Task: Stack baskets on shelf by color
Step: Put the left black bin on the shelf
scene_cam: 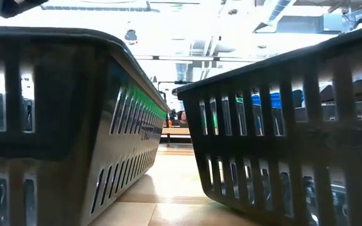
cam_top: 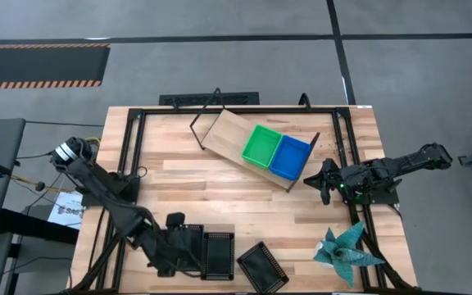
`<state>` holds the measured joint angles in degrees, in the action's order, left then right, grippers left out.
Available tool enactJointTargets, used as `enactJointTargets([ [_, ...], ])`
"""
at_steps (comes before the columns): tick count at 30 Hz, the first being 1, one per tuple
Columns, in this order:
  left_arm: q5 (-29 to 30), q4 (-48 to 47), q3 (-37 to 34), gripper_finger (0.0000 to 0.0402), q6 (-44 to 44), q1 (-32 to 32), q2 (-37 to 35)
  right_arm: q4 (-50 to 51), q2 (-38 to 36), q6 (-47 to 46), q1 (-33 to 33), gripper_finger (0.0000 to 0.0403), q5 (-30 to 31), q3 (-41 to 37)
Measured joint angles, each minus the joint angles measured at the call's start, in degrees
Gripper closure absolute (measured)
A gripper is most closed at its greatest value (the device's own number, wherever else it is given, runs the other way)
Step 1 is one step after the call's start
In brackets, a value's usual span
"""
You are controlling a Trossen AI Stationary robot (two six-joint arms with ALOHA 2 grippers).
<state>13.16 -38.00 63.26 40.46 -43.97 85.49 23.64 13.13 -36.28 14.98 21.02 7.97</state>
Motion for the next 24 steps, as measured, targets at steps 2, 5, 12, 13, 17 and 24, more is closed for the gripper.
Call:
enactJointTargets([
  [2, -0.71, 3.53, 0.05, 0.0154, 1.01, -0.41, 0.79, 0.04, -0.02, -0.63, 0.00, 0.0352, -0.07, 0.00],
  [5, -3.32, 5.24, 0.04, 0.0153, 3.19, -0.73, 2.67, 0.10, -0.02, -0.78, 0.00, 0.0352, -0.13, 0.00],
  [12, -7.41, 13.40, 0.02, 0.0153, 8.39, -1.76, 8.25, 0.17, 0.00, 0.63, 0.02, 0.0352, -0.33, 0.00],
  [13, -7.39, 13.97, 0.02, 0.0153, 8.75, -1.91, 8.71, 0.17, -0.02, 0.73, 0.02, 0.0352, -0.33, 0.00],
  [17, -6.81, 14.80, 0.79, 0.0153, 9.75, -2.46, 10.48, 0.21, -0.02, 0.75, 0.02, 0.0352, -0.37, 0.00],
  [24, -7.65, 14.02, 2.38, 0.0153, 9.70, -3.66, 16.44, 0.33, 0.00, 0.73, 0.02, 0.0352, -2.05, 0.00],
])
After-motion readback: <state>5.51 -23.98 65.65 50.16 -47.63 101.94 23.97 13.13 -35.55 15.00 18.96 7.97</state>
